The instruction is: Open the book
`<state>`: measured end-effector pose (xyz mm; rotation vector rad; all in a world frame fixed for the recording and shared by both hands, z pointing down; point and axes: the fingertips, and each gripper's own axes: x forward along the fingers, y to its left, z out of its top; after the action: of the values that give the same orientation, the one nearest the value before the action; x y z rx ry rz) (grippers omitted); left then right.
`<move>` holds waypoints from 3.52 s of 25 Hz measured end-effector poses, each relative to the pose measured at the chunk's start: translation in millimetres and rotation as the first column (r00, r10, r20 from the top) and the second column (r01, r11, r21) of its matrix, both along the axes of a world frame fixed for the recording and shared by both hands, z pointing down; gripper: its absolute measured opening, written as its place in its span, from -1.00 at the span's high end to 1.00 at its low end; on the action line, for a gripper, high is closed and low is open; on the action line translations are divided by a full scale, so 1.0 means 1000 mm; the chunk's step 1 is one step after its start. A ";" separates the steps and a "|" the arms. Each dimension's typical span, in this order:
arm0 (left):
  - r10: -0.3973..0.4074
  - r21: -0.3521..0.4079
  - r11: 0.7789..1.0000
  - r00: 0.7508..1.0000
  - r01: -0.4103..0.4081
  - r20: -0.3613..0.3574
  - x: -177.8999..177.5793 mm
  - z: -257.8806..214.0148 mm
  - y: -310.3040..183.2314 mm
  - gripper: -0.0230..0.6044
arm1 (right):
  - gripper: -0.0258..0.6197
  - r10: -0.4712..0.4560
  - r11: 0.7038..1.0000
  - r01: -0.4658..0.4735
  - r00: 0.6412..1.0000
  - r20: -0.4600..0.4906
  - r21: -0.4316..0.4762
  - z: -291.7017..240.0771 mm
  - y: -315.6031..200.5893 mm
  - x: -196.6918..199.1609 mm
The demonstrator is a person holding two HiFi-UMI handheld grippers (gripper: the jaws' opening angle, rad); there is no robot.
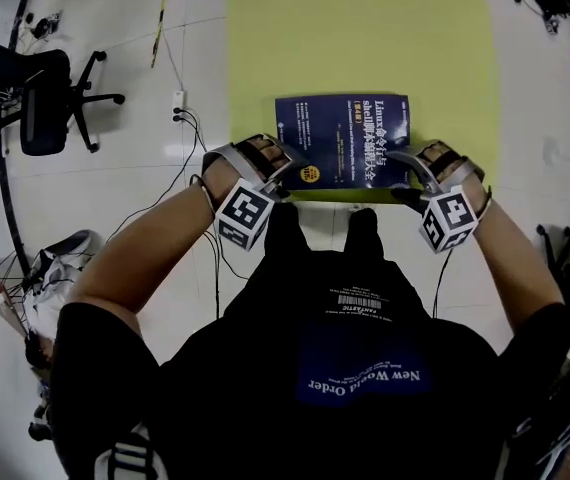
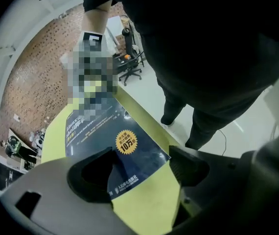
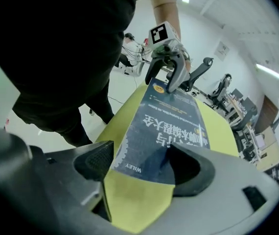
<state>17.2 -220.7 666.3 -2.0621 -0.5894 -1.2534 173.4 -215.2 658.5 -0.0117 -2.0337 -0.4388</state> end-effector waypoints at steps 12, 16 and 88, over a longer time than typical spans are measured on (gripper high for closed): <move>-0.030 -0.152 0.988 0.999 0.024 -0.037 -0.001 -0.014 0.003 0.01 | 0.52 0.029 0.992 -0.023 0.999 0.046 -0.122 -0.018 0.008 0.001; -0.044 -0.212 0.977 0.997 0.028 -0.070 -0.008 -0.029 0.009 0.52 | 0.68 0.063 0.989 -0.055 0.996 0.057 -0.138 -0.034 0.006 -0.001; -0.930 -0.884 0.163 0.369 0.439 0.011 0.005 -0.109 -0.317 0.59 | 0.45 0.924 0.274 -0.651 -0.024 0.381 -0.707 -0.080 -0.283 0.132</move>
<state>22.1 -537.4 557.4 -3.6158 0.4179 -0.6661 305.3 -498.3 578.7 1.4219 -2.4227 0.9047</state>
